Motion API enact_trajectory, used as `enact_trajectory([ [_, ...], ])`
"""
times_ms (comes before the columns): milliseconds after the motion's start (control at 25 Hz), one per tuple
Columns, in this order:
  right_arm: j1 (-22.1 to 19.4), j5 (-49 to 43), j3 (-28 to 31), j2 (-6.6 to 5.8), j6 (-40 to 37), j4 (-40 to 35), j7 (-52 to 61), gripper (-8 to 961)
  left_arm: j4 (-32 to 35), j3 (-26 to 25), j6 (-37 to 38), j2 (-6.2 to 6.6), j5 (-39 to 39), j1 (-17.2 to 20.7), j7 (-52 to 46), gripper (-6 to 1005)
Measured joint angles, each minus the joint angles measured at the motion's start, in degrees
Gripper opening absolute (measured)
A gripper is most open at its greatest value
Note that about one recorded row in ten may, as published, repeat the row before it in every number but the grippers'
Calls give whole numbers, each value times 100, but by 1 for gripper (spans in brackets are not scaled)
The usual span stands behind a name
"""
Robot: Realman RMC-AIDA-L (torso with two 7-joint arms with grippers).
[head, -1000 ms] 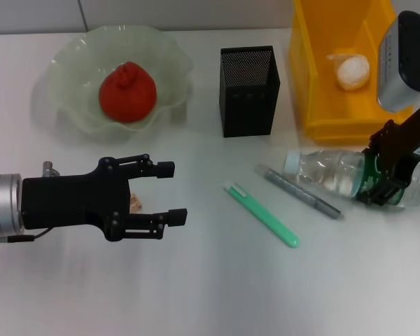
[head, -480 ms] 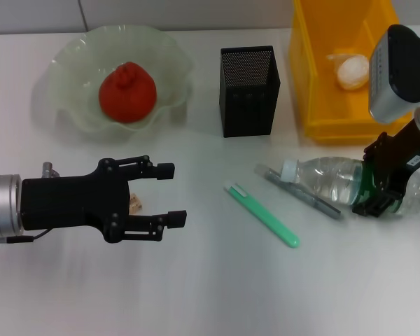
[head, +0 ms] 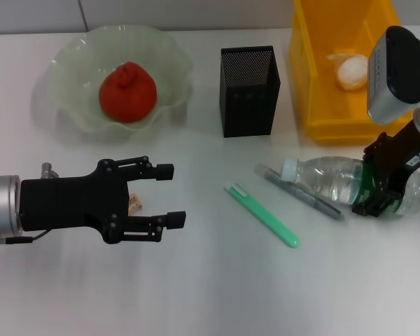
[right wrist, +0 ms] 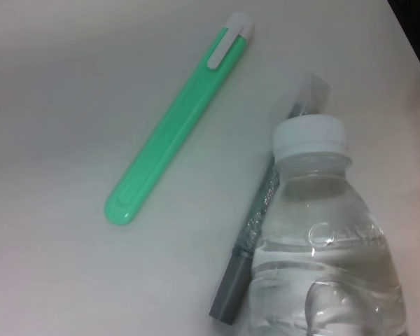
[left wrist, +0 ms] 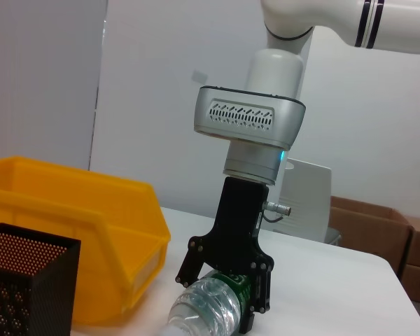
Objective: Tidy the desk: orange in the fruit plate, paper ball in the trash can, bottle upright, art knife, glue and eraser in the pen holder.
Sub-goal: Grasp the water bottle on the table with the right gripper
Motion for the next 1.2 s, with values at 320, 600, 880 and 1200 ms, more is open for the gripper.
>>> enact_trajectory([
  [320, -19, -2, -78, -1, 11, 7, 12, 817, -1, -2, -1, 0, 0, 0, 2, 810],
  [600, -38, 2, -150, 4, 11, -6, 46, 818, -24, -21, -2, 0, -1, 0, 37, 809],
  [880, -47, 1, -150, 8, 8, -37, 59, 812, -27, -29, -2, 0, -1, 0, 41, 809],
  [1200, -55, 0, -149, 9, -11, -61, 63, 799, -17, -28, -2, -9, -1, 0, 30, 808],
])
